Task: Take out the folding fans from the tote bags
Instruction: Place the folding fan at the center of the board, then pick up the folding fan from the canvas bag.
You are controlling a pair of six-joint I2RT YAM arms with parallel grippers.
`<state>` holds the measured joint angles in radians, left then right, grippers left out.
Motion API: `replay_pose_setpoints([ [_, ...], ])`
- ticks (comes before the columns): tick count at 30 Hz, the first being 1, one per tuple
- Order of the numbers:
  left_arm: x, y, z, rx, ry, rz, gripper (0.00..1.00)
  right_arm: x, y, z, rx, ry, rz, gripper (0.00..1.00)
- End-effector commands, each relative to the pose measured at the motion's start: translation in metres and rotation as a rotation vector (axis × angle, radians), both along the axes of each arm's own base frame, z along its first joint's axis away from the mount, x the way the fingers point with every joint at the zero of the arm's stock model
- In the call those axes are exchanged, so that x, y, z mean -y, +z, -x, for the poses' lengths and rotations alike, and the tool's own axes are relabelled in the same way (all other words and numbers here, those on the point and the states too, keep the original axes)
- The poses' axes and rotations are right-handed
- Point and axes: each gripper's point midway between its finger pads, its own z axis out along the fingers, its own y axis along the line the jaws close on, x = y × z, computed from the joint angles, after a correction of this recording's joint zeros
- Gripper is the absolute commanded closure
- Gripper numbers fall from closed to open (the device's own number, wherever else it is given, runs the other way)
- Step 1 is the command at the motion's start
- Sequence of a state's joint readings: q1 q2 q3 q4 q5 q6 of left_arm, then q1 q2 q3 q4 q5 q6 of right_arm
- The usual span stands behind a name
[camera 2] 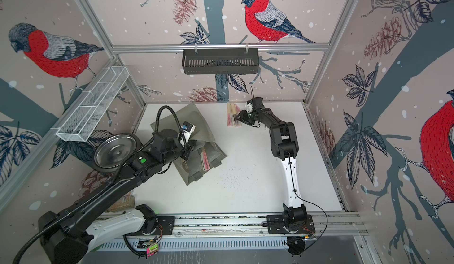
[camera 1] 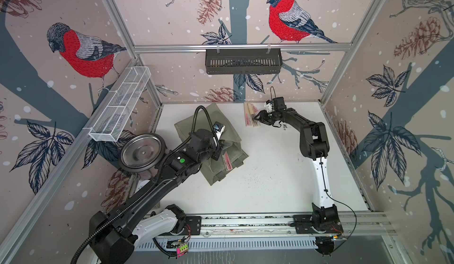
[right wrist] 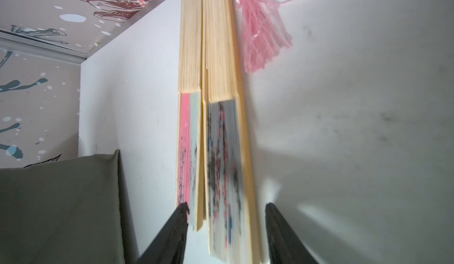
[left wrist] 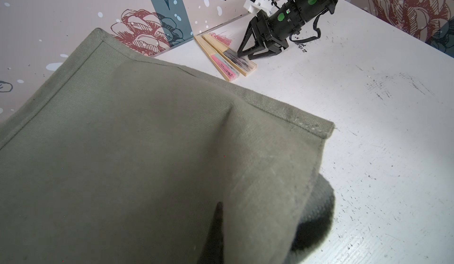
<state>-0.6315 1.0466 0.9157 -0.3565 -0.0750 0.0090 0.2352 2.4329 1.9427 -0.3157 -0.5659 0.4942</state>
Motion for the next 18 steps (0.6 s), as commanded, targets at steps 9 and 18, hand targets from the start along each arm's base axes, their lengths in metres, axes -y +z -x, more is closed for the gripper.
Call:
replay_pose_setpoints([
  [9,0.004,0.008,-0.003,0.033,-0.012,0.013,1.00,0.011,0.067,0.026,0.182,-0.049,0.052,0.50],
  [18,0.002,0.008,-0.004,0.038,-0.003,0.010,1.00,0.014,0.133,0.119,0.336,-0.111,0.028,0.50],
])
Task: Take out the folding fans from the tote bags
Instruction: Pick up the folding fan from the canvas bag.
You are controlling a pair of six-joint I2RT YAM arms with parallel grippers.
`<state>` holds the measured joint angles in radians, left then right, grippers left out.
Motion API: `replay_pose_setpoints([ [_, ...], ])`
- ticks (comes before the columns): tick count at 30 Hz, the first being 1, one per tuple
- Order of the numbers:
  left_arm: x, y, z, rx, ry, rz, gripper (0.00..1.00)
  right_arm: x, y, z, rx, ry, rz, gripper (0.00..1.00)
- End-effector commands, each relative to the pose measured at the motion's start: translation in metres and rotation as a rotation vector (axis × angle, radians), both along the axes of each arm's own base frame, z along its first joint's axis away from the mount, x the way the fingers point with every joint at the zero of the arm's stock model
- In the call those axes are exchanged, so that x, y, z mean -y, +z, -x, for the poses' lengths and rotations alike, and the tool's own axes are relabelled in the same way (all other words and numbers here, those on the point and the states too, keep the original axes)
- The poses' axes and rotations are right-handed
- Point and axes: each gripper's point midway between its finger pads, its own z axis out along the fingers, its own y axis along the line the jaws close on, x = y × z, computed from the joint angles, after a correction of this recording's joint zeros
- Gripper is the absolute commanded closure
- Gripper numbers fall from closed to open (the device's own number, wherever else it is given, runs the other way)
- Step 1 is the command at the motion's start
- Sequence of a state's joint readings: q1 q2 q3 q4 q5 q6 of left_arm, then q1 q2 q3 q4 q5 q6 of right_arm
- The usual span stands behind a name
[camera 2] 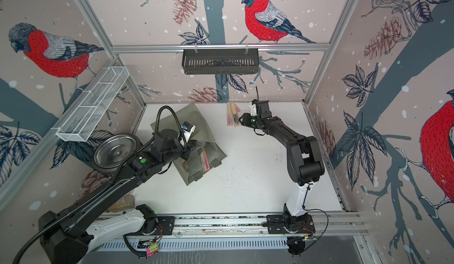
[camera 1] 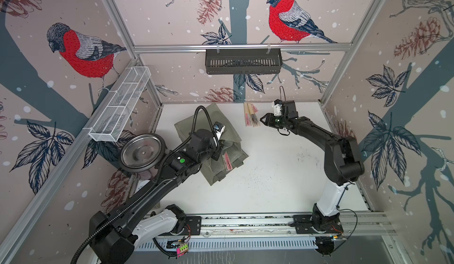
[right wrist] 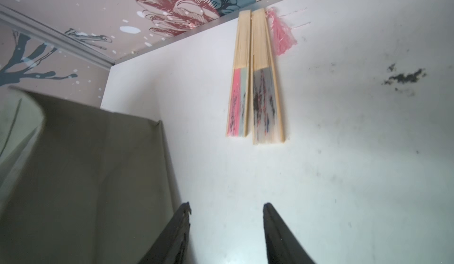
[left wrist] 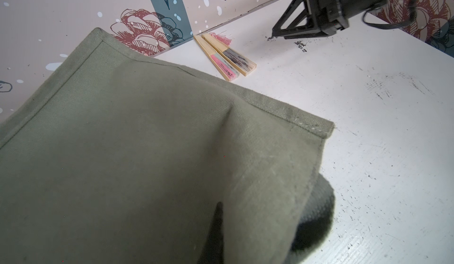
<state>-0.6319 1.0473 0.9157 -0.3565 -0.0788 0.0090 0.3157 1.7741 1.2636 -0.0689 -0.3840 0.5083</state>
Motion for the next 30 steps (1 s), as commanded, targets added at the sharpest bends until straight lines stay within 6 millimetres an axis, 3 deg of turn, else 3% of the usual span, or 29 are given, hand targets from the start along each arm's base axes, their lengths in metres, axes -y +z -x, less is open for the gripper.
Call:
replay_pose_setpoints([
  [1,0.002,0.008,-0.003,0.037,-0.006,0.013,1.00,0.000,0.028,0.019,0.106,-0.050,-0.039,0.50],
  [15,0.001,0.014,-0.002,0.053,-0.001,0.022,1.00,-0.048,0.021,0.183,0.233,0.169,-0.057,0.55],
  [21,0.000,0.017,-0.003,0.059,0.003,0.021,1.00,-0.056,0.010,0.234,0.287,0.233,-0.086,0.56],
  [26,0.001,0.019,-0.002,0.063,0.001,0.029,1.00,-0.080,0.001,0.272,0.338,0.329,-0.098,0.57],
  [30,0.001,0.021,-0.001,0.068,-0.003,0.040,1.00,-0.102,-0.004,0.286,0.356,0.357,-0.094,0.59],
])
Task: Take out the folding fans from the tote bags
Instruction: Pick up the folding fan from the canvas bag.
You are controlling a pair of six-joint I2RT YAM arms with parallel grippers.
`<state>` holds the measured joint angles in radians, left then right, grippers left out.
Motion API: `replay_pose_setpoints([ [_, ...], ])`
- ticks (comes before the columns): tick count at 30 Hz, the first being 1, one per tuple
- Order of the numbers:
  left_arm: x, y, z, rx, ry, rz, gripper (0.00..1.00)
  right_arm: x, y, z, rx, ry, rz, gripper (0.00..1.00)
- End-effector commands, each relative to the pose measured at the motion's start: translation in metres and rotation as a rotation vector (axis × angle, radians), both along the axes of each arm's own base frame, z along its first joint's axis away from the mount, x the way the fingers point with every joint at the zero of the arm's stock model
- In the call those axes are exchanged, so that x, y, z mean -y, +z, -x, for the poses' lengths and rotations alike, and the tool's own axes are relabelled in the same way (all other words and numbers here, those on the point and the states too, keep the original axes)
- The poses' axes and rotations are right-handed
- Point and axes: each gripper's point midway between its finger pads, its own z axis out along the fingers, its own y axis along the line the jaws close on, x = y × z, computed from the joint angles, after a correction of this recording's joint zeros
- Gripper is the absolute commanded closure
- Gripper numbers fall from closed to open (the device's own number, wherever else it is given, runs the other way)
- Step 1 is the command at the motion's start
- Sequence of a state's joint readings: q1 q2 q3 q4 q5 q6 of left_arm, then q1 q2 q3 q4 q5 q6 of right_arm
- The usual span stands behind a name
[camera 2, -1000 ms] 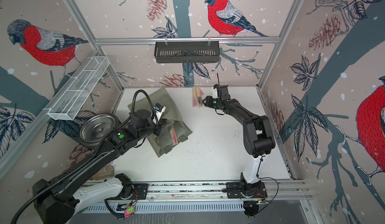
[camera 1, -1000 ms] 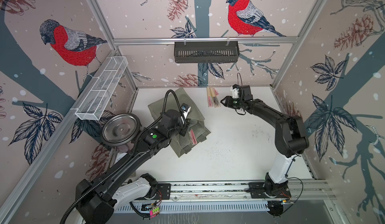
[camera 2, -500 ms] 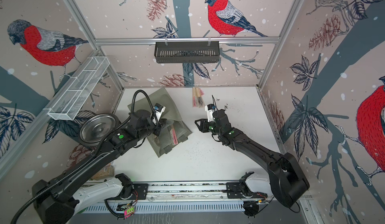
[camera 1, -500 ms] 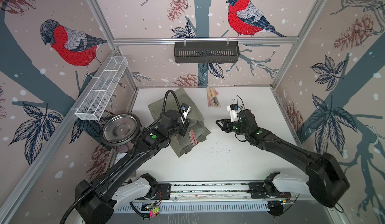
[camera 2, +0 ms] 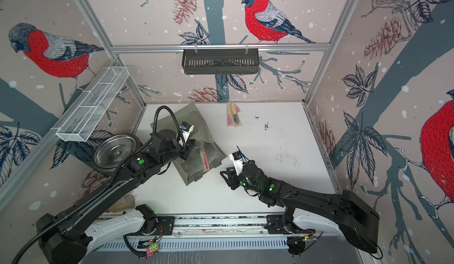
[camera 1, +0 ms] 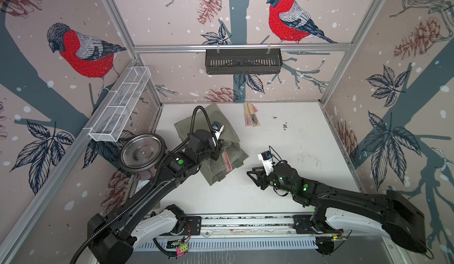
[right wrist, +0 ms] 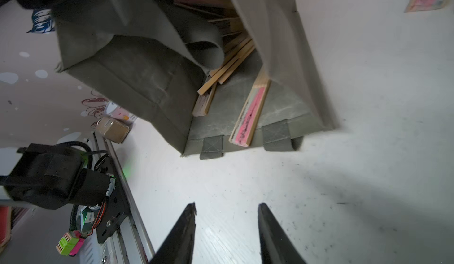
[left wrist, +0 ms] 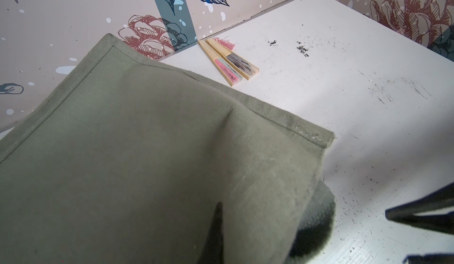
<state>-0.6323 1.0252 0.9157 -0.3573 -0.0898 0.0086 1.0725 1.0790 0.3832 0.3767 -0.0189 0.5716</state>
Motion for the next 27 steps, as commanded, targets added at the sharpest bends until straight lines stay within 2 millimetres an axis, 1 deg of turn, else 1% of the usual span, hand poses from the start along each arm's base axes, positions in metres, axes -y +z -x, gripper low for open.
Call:
replay_pose_setpoints([
  [1,0.004,0.014,-0.002,0.048,-0.012,0.032,1.00,-0.017,0.017,-0.007,0.057,-0.051,-0.071,0.62],
  [2,0.005,0.014,-0.003,0.049,-0.012,0.033,1.00,-0.024,0.014,-0.005,0.038,-0.048,-0.078,0.63],
  [4,0.006,0.014,-0.002,0.043,-0.020,0.034,1.00,-0.040,0.009,-0.001,0.035,-0.029,-0.070,0.64],
  [7,0.005,0.014,-0.002,0.047,-0.017,0.037,1.00,-0.052,-0.004,-0.008,0.039,-0.087,-0.034,0.64],
  [8,0.005,0.014,-0.002,0.048,-0.017,0.036,1.00,-0.056,-0.006,-0.010,0.025,-0.099,-0.048,0.62],
  [11,0.006,0.013,-0.002,0.041,-0.019,0.034,1.00,-0.071,-0.011,-0.018,0.002,-0.104,-0.066,0.61],
  [14,0.006,0.012,-0.002,0.041,-0.019,0.032,1.00,-0.084,-0.019,-0.026,0.004,-0.118,-0.040,0.61],
  [18,0.007,0.012,-0.002,0.037,-0.023,0.031,1.00,-0.091,-0.030,-0.042,-0.065,-0.168,-0.031,0.61],
  [24,0.008,0.013,-0.001,0.041,-0.029,0.037,1.00,-0.094,-0.044,-0.061,-0.133,-0.223,-0.050,0.61],
  [27,0.009,0.012,0.000,0.034,-0.035,0.037,1.00,-0.099,-0.050,-0.070,-0.172,-0.207,-0.066,0.56],
])
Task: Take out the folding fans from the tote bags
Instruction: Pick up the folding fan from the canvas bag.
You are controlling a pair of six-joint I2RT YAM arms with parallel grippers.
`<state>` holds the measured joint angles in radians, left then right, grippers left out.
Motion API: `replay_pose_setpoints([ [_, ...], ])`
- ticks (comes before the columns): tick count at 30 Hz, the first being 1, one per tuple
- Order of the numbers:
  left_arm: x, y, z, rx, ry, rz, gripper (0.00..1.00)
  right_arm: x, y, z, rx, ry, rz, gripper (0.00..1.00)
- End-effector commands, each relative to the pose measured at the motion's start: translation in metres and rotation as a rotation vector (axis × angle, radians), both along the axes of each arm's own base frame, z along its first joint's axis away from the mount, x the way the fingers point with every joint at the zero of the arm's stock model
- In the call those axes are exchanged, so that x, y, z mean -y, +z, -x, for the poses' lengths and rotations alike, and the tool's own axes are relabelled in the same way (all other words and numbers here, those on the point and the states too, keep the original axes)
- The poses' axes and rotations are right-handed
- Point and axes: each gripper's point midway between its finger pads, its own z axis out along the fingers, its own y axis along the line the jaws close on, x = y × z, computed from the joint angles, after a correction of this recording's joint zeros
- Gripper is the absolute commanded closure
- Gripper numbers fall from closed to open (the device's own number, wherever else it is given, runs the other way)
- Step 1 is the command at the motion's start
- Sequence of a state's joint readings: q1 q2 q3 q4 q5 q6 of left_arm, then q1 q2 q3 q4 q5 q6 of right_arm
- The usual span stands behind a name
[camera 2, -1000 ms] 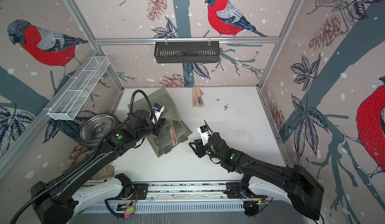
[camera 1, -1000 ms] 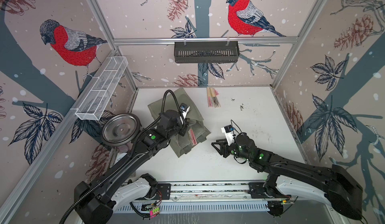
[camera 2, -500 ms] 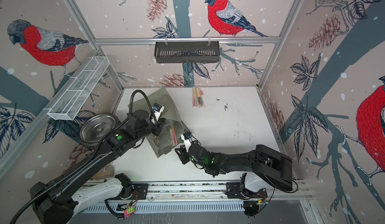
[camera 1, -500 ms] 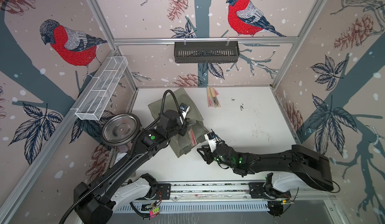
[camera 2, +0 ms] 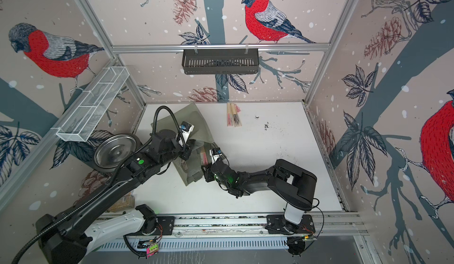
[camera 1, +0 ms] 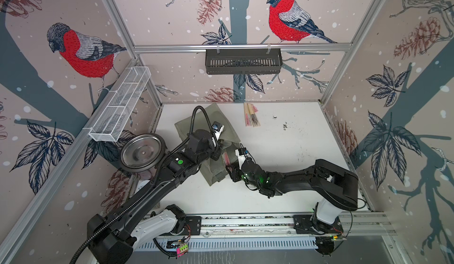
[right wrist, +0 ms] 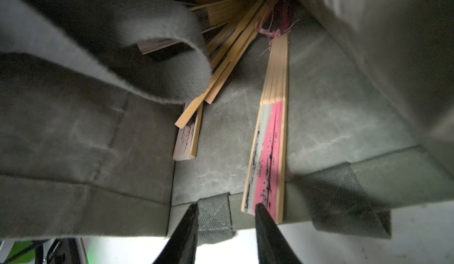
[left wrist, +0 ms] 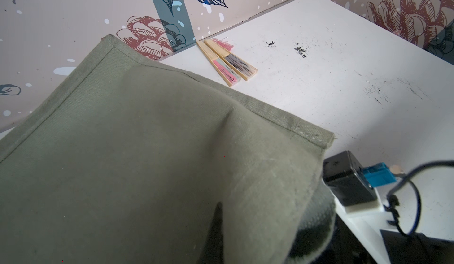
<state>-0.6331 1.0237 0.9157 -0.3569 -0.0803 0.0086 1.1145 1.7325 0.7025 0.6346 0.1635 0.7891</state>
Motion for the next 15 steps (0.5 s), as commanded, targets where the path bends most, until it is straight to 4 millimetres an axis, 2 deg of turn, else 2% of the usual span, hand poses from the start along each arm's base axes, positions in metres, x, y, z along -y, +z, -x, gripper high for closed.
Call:
replay_pose_setpoints([
  [1,0.008,0.011,-0.002,0.037,-0.024,0.034,1.00,-0.011,0.003,-0.011,-0.056,0.009,-0.064,0.56],
  [9,0.008,0.011,-0.002,0.036,-0.026,0.034,1.00,-0.020,-0.011,-0.026,-0.140,-0.004,-0.074,0.56],
  [15,0.010,0.008,-0.001,0.026,-0.035,0.031,1.00,-0.018,-0.018,-0.035,-0.168,-0.039,-0.089,0.56],
])
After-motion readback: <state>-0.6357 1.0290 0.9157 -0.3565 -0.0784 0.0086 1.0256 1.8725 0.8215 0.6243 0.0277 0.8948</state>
